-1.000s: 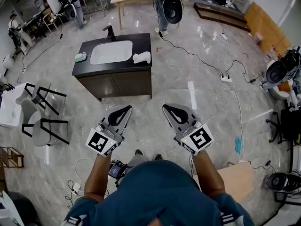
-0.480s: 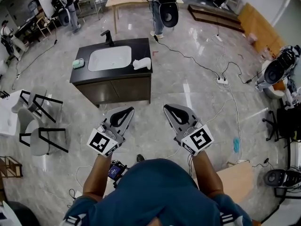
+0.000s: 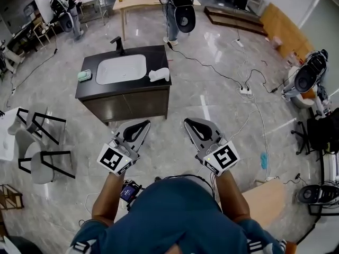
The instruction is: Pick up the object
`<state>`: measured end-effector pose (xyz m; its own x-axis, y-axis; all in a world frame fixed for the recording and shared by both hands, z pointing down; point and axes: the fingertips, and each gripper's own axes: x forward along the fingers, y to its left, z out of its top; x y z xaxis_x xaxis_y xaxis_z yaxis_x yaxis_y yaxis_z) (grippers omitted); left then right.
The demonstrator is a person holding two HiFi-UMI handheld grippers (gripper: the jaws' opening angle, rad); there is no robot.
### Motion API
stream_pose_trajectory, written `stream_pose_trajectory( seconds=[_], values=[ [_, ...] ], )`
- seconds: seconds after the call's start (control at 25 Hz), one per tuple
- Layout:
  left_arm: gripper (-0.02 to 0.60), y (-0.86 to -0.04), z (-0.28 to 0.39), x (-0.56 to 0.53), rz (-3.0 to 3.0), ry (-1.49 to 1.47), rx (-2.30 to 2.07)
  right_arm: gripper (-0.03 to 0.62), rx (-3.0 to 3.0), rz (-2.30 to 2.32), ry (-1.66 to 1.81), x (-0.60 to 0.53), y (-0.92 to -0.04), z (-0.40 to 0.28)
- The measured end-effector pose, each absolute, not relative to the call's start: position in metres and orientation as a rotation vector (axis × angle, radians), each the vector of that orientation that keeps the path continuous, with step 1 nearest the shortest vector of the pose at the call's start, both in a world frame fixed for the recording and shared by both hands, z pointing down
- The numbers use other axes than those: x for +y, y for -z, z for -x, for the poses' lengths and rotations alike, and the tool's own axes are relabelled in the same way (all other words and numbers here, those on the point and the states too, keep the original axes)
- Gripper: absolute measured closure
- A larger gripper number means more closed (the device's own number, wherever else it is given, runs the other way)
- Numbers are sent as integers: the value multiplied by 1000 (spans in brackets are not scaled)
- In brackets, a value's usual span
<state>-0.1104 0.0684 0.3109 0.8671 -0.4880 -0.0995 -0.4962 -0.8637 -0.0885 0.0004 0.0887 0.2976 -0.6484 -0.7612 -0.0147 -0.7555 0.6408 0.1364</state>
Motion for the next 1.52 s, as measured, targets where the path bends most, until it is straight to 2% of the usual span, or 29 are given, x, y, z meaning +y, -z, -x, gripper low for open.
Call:
stream_pose_trajectory(
  seconds=[0.44,1.2,1.52],
  values=[
    [578,-325,108,32,2964,-94,803,580,-2806,-1284,153,48,-311,-3],
    [578,-320,22,-59,2897,-42,882,580,-2903,-1169,170,-53,-309,-80],
    [578,-332,16,-88,2925,-33,886,580,-2892,-1169,128,-84,-322,-88]
  ],
)
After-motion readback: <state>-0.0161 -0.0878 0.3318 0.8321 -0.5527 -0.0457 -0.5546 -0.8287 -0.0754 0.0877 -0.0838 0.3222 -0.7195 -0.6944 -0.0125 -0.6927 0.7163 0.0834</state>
